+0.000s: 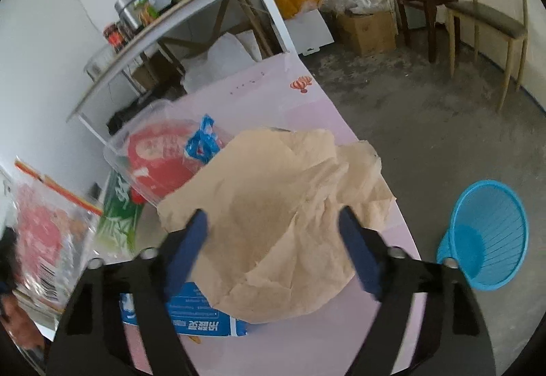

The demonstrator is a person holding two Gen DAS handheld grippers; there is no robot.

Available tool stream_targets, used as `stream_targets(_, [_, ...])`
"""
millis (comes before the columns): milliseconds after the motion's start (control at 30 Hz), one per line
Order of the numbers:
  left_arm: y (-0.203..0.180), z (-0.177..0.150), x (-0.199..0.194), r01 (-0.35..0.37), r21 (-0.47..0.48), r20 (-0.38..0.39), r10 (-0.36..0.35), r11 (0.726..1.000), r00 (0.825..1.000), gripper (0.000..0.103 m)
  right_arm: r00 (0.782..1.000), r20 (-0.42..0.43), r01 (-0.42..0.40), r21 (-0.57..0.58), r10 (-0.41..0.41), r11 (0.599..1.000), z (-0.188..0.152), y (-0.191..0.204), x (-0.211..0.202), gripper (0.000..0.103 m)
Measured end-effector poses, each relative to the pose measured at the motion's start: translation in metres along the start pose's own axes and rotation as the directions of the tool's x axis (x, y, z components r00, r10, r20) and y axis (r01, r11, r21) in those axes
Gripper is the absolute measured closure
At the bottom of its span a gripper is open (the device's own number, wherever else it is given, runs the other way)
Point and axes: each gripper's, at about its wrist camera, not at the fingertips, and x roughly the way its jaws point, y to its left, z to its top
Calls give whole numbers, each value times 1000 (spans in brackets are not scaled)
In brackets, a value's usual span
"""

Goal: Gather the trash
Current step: 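Close the right gripper on the tan paper wad and lift it, then carry the paper wad over the blue wastebasket and open the right gripper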

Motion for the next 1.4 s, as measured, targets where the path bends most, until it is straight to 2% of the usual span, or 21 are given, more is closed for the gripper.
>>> stream_targets(67, [0,0,0,-1,0,1,1,1000,1000,103,1000,-11,15,-17,-15,1000,-1,2,1,47])
stream_targets(100, [0,0,-1,0,-1,4,0,1000,1000,103,1000,-13,24,-26,-24,999,-2,4,1,50])
stream_targets(267, [4,-2,-3,0,-1,14,0,1000,1000,103,998,-16,63,-66,-64,996,-3,10,-1,83])
stream_targets(367, [3,-2,-7,1,-1,22,-1,1000,1000,103,998,17,69,-71,-67,995,0,15,-11,94])
stream_targets(567, [1,-3,-12,5,7,35,-5,1000,999,103,992,123,24,-75,-15,997,9,27,-52,98])
stream_targets(733, [-2,-4,-14,10,15,40,-11,1000,999,103,978,207,-8,-79,24,997,16,36,-92,98])
stream_targets(933, [-14,-6,-17,19,36,41,-20,999,999,103,960,275,-37,-47,49,998,12,29,-135,98])
stream_targets(1167, [-44,-5,-7,55,86,21,-57,995,998,103,935,353,6,11,-10,1000,-3,-2,-182,98])
stream_targets(1400, [-101,5,44,129,159,-70,-119,979,990,103,907,401,89,116,-128,989,-28,-55,-223,98])
